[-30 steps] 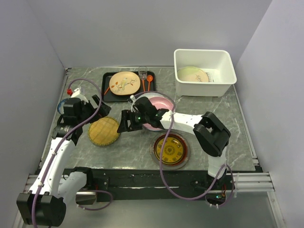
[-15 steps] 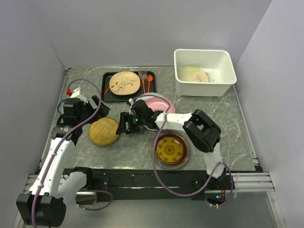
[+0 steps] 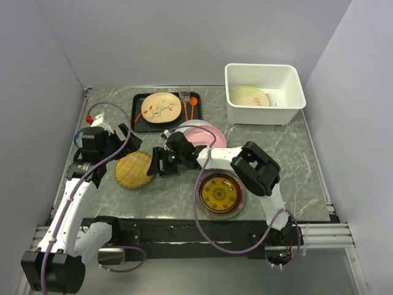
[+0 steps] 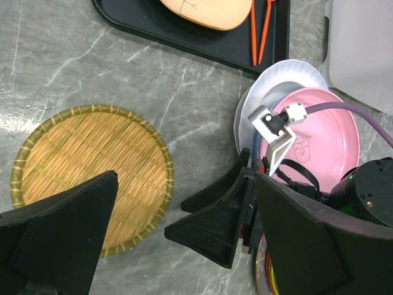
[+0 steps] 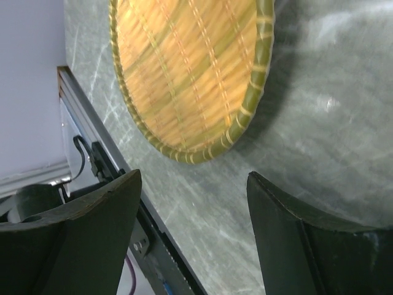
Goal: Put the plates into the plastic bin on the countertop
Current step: Pick up the plate at the center of the board.
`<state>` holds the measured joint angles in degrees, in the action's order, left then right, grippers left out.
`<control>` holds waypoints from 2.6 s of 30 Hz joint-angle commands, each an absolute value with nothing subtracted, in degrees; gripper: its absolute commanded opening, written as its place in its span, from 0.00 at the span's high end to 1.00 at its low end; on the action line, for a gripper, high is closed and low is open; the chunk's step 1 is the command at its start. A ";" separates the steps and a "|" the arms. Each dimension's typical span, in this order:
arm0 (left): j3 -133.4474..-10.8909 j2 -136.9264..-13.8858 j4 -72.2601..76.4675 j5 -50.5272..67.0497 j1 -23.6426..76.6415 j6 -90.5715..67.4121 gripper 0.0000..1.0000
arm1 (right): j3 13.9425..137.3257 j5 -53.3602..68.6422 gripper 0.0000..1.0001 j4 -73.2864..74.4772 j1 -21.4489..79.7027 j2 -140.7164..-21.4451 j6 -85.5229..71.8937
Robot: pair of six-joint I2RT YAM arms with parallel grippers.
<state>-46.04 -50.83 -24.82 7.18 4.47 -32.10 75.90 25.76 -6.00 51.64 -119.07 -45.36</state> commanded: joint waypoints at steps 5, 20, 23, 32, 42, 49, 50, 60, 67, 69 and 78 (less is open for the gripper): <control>-47.11 -49.31 -23.82 7.29 4.48 -30.94 0.01 | 78.75 21.19 0.27 -10.10 52.38 -120.59 -48.07; -46.84 -48.43 -23.91 6.86 4.48 -31.11 0.01 | 81.21 15.56 0.32 -10.02 53.35 -124.19 -49.57; -46.67 -48.25 -23.91 6.86 4.48 -31.11 0.01 | 80.69 15.21 0.36 -11.51 53.35 -124.72 -50.54; -46.85 -47.55 -24.35 5.98 4.48 -31.20 0.01 | 80.69 14.24 0.42 -12.92 53.52 -126.39 -52.38; -46.58 -47.46 -24.08 6.15 4.48 -31.29 0.01 | 78.40 14.41 1.00 -17.84 53.70 -126.92 -55.64; -46.41 -47.11 -23.91 6.24 4.48 -31.64 0.01 | 77.17 14.59 1.00 -18.81 53.61 -125.77 -55.72; -46.41 -47.20 -23.99 6.24 4.57 -31.55 0.01 | 76.99 14.76 1.00 -19.07 53.61 -125.68 -55.90; -45.79 -45.88 -22.68 6.15 4.48 -32.08 0.01 | 74.71 14.77 1.00 -21.88 53.53 -121.30 -56.95; -46.84 -47.19 -21.80 6.76 4.48 -34.36 0.01 | 71.20 13.71 1.00 -23.64 53.53 -117.16 -57.92; -47.20 -47.63 -21.62 6.59 4.57 -34.63 0.01 | 70.14 13.19 1.00 -24.08 53.61 -115.23 -58.01; -46.85 -47.11 -19.69 6.94 4.48 -35.42 0.01 | 62.67 11.34 1.00 -27.07 53.53 -107.14 -59.15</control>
<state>-45.95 -47.86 -23.07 6.17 4.49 -34.41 64.10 12.73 -20.58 53.28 -113.19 -57.71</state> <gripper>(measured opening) 0.994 0.058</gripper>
